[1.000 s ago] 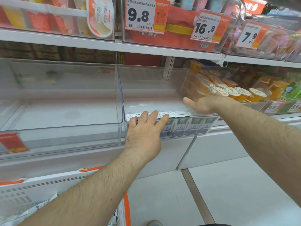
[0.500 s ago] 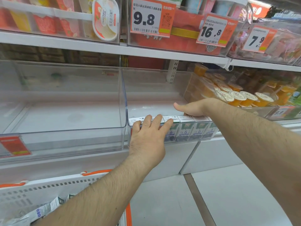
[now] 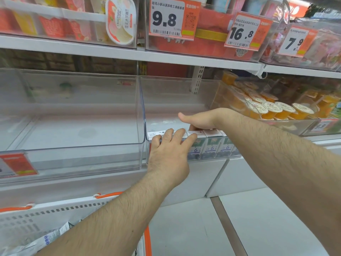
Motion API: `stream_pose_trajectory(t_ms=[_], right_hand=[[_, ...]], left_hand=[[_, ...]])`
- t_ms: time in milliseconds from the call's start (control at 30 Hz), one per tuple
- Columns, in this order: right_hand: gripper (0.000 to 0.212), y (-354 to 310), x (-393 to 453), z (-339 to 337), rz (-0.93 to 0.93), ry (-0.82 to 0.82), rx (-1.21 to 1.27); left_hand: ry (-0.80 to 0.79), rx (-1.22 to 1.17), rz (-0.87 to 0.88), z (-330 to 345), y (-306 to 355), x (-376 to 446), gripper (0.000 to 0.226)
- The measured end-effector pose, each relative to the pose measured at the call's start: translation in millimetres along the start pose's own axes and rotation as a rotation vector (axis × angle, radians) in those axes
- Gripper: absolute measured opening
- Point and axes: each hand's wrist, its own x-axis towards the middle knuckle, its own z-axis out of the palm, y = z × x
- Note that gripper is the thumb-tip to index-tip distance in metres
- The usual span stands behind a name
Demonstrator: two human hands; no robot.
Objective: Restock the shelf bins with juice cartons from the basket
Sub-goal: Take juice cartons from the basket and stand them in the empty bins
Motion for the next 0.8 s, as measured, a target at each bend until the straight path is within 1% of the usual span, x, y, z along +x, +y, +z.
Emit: stream_pose_trajectory(t_ms=[100,167,233,300,333,367,400,433,500,567,633,800], right_hand=[[0.101,-9,-1,2,-0.008,0.029,-0.001],[0.097,-17,3,8,-0.091,0.071,0.069],[0.094,-26,7,15,-0.176,0.054,0.182],[0.094,-34,11,21,-0.222,-0.003,0.254],[0.095,-38,11,24,-0.224,-0.019,0.256],[0.094,-43,10,27,-0.227,-0.019,0.241],[0.092,-48,8,28,-0.231,-0.009,0.213],[0.092,-51,6,29,-0.229,0.002,0.185],[0.093,-56,1,29,-0.198,0.0,0.139],[0.094,-62,-3,28,-0.165,-0.005,0.129],[0.099,-66,-6,29,-0.157,-0.017,0.151],[0.095,-69,-11,31,-0.162,-0.003,0.139]], left_hand=[[0.043,-0.024,0.002,0,-1,2,0.07],[0.085,-0.095,0.011,1,-2,4,0.063],[0.158,-0.206,0.043,-4,-4,0,0.049],[0.309,-0.261,0.06,-11,-11,-7,0.032],[0.402,-0.234,0.043,-13,-16,-13,0.031],[0.476,-0.195,0.001,-14,-22,-18,0.034],[0.516,-0.153,-0.059,-14,-28,-21,0.041],[0.525,-0.111,-0.123,-13,-34,-23,0.049],[0.438,-0.066,-0.221,-9,-44,-26,0.059],[0.341,-0.084,-0.26,-6,-50,-27,0.053],[0.295,-0.119,-0.271,-6,-53,-28,0.044],[0.302,-0.164,-0.272,-10,-52,-28,0.039]])
